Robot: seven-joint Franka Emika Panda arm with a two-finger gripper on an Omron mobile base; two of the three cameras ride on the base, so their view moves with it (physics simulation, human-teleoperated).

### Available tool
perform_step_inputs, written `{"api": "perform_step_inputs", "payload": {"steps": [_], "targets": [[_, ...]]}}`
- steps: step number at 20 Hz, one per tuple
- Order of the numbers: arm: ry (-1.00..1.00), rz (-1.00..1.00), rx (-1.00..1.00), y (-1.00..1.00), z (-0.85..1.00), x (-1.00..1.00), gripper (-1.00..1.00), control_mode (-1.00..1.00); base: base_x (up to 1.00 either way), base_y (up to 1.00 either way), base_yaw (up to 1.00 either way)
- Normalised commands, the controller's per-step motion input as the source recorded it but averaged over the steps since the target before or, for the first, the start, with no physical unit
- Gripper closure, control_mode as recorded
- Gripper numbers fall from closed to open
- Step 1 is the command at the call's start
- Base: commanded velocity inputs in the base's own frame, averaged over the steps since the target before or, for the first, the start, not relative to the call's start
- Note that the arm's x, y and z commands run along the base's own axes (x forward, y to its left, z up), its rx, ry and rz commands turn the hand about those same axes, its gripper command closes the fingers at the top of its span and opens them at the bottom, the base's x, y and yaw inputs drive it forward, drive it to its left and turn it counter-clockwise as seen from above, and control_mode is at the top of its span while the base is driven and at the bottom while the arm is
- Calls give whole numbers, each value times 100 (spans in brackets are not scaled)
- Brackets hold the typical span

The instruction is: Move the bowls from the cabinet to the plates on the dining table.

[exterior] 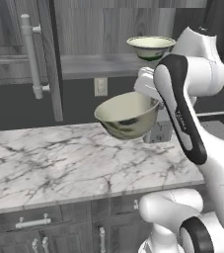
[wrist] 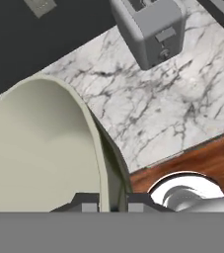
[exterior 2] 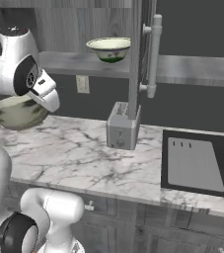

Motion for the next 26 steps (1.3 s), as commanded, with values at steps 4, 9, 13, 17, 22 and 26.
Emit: {"api": "perform_step_inputs", "payload": {"steps": [4,9,13,17,22,26], "targets": [[-28,7,0,-50,-24,-76,100,-100,0,0,0],[-28,2,9,-40,-9,-48,100,-100,0,0,0],[-1,0,0,0,0,0,100,-100,0,0,0],[0,0,0,0,0,-8,100,-100,0,0,0],[-7,0,1,-12,-17,-74,100,-100,0,0,0],[-10,0,1,-16,-22,-93,100,-100,0,0,0]]}}
